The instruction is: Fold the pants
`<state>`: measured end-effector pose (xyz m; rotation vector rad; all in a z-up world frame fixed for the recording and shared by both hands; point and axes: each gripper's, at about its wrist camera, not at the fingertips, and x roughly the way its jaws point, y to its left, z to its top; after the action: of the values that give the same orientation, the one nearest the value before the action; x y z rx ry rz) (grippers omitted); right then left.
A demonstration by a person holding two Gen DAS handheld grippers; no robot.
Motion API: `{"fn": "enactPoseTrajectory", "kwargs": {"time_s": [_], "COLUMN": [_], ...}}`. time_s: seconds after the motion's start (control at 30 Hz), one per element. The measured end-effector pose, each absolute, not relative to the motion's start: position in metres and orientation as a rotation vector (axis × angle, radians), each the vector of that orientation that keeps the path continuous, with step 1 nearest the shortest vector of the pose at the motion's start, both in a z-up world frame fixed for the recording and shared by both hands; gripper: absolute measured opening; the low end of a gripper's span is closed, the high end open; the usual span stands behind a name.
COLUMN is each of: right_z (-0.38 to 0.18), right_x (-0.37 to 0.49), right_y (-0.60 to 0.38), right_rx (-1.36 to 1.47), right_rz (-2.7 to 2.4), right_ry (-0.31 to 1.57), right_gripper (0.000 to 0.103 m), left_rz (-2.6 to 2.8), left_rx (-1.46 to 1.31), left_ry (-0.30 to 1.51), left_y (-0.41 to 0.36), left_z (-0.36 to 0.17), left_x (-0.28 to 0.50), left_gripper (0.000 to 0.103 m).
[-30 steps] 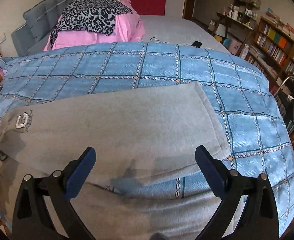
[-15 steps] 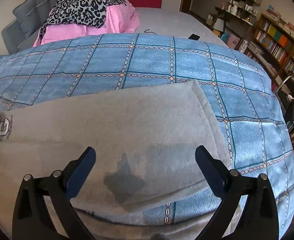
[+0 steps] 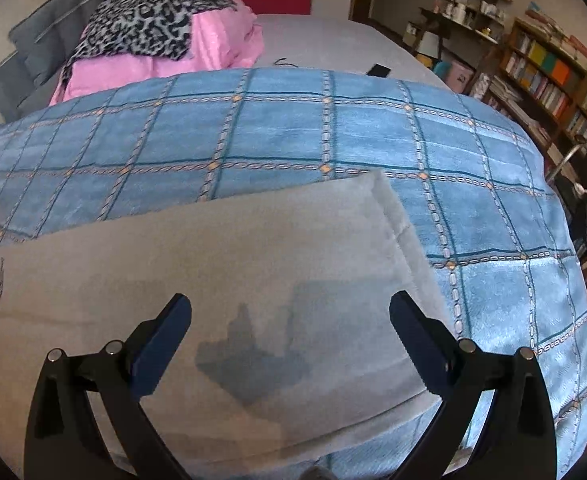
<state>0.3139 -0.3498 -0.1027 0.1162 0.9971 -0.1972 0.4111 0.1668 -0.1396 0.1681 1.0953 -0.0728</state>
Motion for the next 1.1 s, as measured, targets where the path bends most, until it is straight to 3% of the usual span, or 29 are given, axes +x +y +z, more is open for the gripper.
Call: {"fn": "enactPoseTrajectory", "kwargs": {"time_s": [0.03, 0.13, 0.27, 0.83, 1.1], "right_z": [-0.103, -0.106, -0.115, -0.162, -0.187], "right_x": [0.316, 0.325, 0.342, 0.421, 0.443], "right_y": [-0.356, -0.378, -0.409, -0.483, -0.487], "right_rx": [0.12, 0.131, 0.151, 0.238, 0.296], "right_rz": [-0.207, -0.254, -0.288, -0.269, -0.208], "right_ry": [0.994, 0.982, 0.983, 1.022, 1.081], "right_gripper": [0.098, 0.098, 0.098, 0.098, 0.079], "left_rz": [-0.091, -0.106, -0.107, -0.09, -0.078], "left_rx": [0.186, 0.205, 0.183, 0.185, 0.201], "left_ry": [1.08, 1.068, 1.068, 1.066, 1.085], "left_y": [0.162, 0.155, 0.155, 0.155, 0.153], "left_z": [-0.138, -0.137, -0.134, -0.121, -0.126], "left_x": [0.408, 0.404, 0.401, 0.396, 0.401], "left_gripper": [0.033, 0.016, 0.011, 0.01, 0.01]}}
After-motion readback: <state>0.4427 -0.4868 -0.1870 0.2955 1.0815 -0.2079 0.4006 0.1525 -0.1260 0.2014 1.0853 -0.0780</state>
